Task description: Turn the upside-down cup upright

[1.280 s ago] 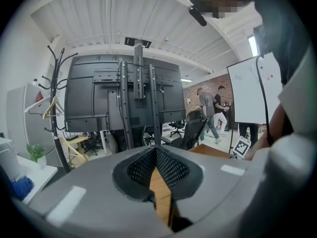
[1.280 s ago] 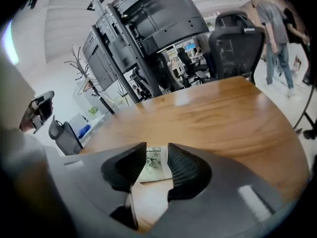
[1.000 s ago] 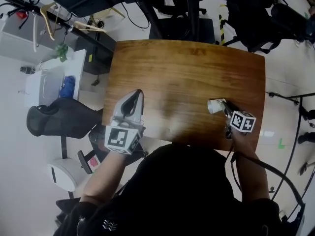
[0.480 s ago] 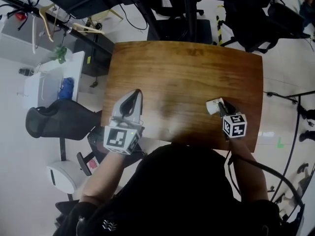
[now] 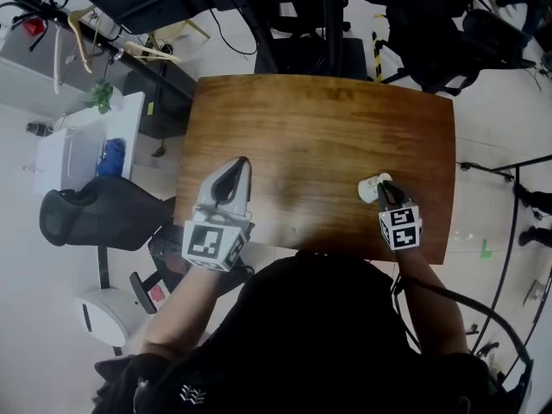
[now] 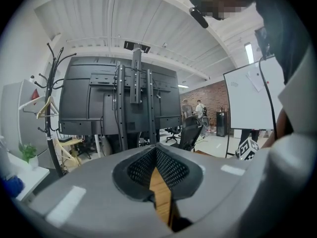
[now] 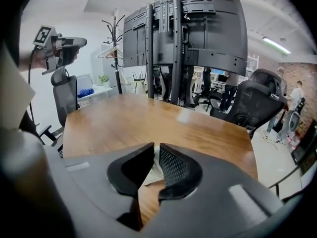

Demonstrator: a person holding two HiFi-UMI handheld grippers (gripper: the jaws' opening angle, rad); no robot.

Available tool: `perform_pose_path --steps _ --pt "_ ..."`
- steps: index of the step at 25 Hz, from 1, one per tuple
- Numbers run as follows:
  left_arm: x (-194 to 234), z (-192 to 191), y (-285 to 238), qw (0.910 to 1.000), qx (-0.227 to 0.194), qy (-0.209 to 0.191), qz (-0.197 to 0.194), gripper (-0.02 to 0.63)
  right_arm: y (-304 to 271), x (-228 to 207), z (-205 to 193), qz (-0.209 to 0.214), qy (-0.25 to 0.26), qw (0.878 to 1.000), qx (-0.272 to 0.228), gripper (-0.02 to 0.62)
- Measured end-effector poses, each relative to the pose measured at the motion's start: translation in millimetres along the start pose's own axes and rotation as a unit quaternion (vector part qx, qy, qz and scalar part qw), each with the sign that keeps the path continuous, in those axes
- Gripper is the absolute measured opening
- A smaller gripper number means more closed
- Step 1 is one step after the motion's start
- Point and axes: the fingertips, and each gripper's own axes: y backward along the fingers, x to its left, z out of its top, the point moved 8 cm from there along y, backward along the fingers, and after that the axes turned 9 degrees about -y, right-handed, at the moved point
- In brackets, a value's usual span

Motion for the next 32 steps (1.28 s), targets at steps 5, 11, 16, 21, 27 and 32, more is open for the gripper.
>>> perform_pose_path --steps 5,11,16,21,27,32 --pt "2 -1 2 1.0000 -0.005 0.001 -0.003 0.000 -3 15 -1 0.016 0.000 1.000 0.000 0.028" --pt "13 -2 12 1.0000 -0.003 -0.002 0.007 0.000 -18 40 -9 0.035 -0.003 0.999 0.018 0.012" --pt "20 -7 19 0.9999 0.000 0.001 0.014 0.000 -22 42 -11 0.034 -0.008 0.999 0.017 0.011" --pt "17 -8 15 1.0000 -0.003 0.007 0.006 0.000 -24 39 -9 0.047 -0.019 0.998 0.022 0.014" --pt "11 -1 0 0.9997 -0.017 0.007 -0.012 0.000 -6 31 5 0.046 -0.018 0.998 -0.032 0.040" --pt "3 2 -8 0.9995 -0.020 0.005 -0.024 0.000 -3 4 0 0.013 -0.060 0.998 -0.030 0.054"
